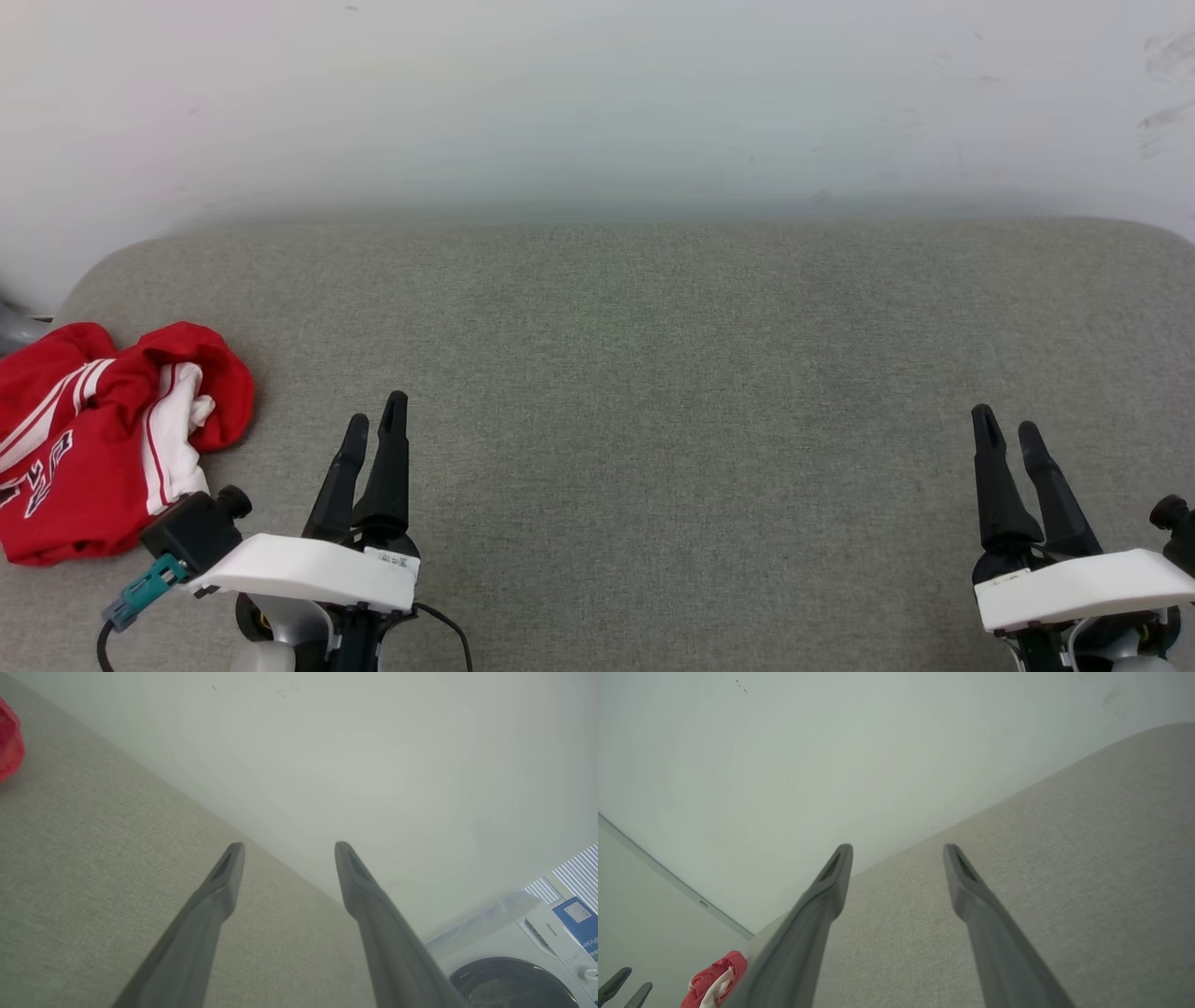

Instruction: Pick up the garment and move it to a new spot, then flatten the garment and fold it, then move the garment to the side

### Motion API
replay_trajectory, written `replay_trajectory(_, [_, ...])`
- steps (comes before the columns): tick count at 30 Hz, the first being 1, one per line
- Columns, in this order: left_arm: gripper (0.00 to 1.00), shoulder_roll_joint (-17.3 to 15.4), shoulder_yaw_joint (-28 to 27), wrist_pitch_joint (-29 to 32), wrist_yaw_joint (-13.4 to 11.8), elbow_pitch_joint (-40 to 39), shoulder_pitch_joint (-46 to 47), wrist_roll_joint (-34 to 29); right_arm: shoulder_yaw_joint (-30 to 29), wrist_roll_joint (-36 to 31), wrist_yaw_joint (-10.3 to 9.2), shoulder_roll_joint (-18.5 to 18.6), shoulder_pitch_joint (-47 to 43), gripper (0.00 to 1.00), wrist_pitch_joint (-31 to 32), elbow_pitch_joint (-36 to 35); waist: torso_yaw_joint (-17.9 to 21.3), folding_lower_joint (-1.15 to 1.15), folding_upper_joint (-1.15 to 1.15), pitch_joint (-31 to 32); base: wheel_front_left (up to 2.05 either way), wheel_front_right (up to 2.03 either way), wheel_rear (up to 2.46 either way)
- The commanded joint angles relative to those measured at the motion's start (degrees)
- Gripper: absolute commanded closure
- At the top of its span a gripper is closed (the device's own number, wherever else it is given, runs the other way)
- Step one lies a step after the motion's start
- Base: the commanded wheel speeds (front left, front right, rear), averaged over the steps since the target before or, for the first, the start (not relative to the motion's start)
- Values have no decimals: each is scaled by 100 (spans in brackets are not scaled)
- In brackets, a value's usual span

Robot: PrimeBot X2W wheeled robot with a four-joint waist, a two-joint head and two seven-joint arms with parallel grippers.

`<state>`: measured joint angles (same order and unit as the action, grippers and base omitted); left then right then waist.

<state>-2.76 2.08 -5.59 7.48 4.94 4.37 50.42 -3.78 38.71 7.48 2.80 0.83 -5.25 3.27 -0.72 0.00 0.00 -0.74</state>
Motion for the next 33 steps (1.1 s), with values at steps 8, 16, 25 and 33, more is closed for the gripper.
replay_trajectory(8, [0, -21, 66, -170, 1, -5, 91, -1090, 25, -845, 2, 14, -6, 0, -41, -271, -1, 0, 0, -9, 0, 0, 0])
replay_trajectory(16, [0, -22, 72, -295, 0, 42, 79, -1954, 34, -1523, 1, 14, -81, 0, 94, -382, -18, 0, 0, -8, 0, 0, 0])
replay_trajectory(25, [0, -99, 210, -427, -140, 117, 85, -2807, -37, -2195, 1, 14, -133, 0, 280, -502, -38, 0, 0, -23, 0, 0, 0])
replay_trajectory(33, [0, -167, 311, -536, -265, 180, 76, -3289, -106, -2656, 1, 14, -194, 0, 419, -588, -53, 0, 0, -18, 0, 0, 0])
